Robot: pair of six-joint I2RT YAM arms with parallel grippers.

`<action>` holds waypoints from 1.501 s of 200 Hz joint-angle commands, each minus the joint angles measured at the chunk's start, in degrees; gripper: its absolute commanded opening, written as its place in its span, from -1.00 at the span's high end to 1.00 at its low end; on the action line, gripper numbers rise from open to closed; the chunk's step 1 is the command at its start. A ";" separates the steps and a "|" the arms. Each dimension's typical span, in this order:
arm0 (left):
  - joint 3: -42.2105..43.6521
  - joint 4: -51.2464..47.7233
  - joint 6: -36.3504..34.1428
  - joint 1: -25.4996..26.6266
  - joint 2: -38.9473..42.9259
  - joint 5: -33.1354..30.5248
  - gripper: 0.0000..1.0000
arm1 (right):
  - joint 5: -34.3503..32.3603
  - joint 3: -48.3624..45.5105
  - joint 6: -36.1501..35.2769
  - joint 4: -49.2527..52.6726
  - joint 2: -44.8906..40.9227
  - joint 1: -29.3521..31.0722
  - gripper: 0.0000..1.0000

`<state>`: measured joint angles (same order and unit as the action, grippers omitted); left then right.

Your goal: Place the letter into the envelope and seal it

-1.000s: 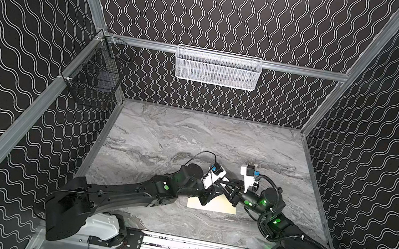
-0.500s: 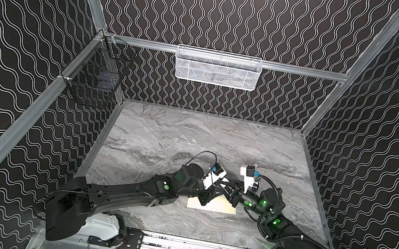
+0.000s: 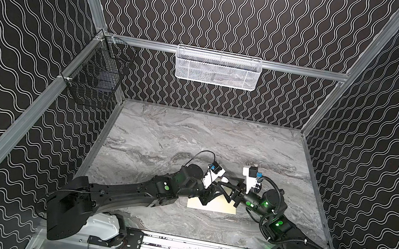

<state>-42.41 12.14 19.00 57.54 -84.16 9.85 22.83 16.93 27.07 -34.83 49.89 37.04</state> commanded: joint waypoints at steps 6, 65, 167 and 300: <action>1.82 1.38 1.63 -1.46 1.42 -0.24 0.78 | -4.56 3.41 -2.12 12.54 -1.48 -0.47 -0.35; 8.16 -1.39 4.06 -5.00 5.60 1.23 0.78 | -16.00 11.88 -7.95 26.12 9.18 -3.49 -0.52; 16.81 0.85 7.80 -7.09 7.38 2.02 0.78 | -0.79 27.98 -13.40 37.31 37.31 -11.72 -0.56; 20.63 0.96 9.06 -7.18 4.52 1.77 0.80 | 13.93 23.73 -12.32 37.02 39.40 -11.73 -0.36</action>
<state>-22.22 11.42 27.00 50.52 -79.57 11.22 33.85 41.89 14.02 3.44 90.50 25.32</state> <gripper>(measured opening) 0.285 0.683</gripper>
